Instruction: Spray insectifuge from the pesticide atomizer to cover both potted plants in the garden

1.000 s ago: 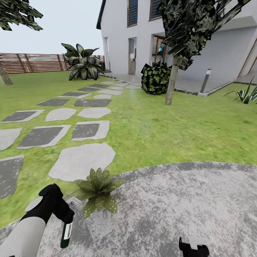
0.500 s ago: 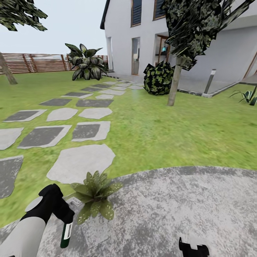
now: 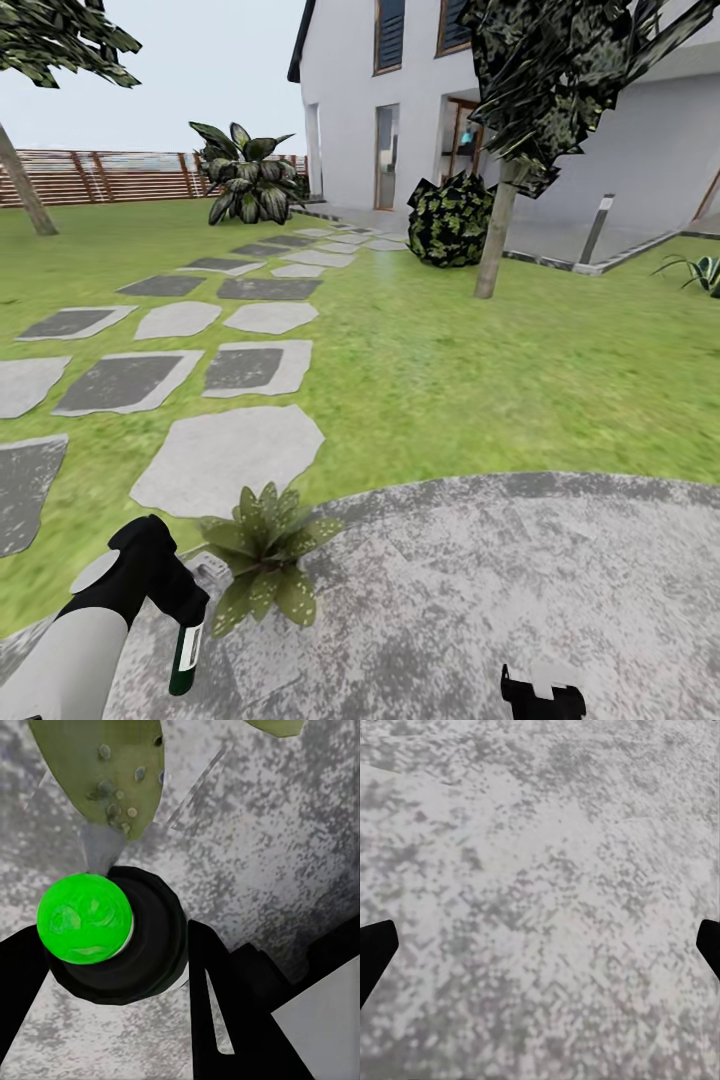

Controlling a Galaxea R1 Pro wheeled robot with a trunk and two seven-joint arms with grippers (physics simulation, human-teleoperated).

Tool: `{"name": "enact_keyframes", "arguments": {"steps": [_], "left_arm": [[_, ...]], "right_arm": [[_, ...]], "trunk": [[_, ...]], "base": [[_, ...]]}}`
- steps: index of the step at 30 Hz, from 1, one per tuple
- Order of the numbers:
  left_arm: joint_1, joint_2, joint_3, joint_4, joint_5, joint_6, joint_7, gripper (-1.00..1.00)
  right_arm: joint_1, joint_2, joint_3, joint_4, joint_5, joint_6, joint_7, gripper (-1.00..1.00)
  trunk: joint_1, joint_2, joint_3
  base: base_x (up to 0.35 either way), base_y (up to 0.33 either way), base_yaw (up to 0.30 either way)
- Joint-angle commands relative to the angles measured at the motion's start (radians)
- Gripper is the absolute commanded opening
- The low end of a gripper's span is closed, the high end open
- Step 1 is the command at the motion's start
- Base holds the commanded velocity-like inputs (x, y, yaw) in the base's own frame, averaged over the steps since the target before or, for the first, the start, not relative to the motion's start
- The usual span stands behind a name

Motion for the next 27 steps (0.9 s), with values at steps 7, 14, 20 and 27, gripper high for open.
{"name": "enact_keyframes", "arguments": {"steps": [7,14,20,27], "left_arm": [[-0.001,-0.001,0.002,-0.001,-0.007,0.010,-0.011,-1.00],[-0.017,-0.005,0.001,-0.008,-0.005,0.024,-0.038,-1.00],[-0.190,-0.009,-0.150,-0.012,-0.278,0.076,-0.228,-1.00],[-0.329,-0.098,-0.166,0.050,-0.454,0.083,-0.228,-1.00]], "right_arm": [[-0.001,0.000,-0.008,0.001,0.011,-0.003,-0.003,1.00],[-0.001,0.000,-0.008,0.001,0.011,-0.003,-0.003,1.00],[-0.001,-0.001,-0.008,0.001,0.011,-0.003,-0.002,1.00],[-0.001,-0.001,-0.007,0.000,0.011,-0.003,-0.002,1.00]], "trunk": [[0.000,0.000,-0.001],[0.000,0.000,-0.001],[0.000,0.000,-0.001],[0.000,0.000,-0.001]], "base": [[0.002,-0.001,0.238],[0.000,0.000,0.273],[0.000,0.000,0.048],[0.000,0.000,0.001]]}}
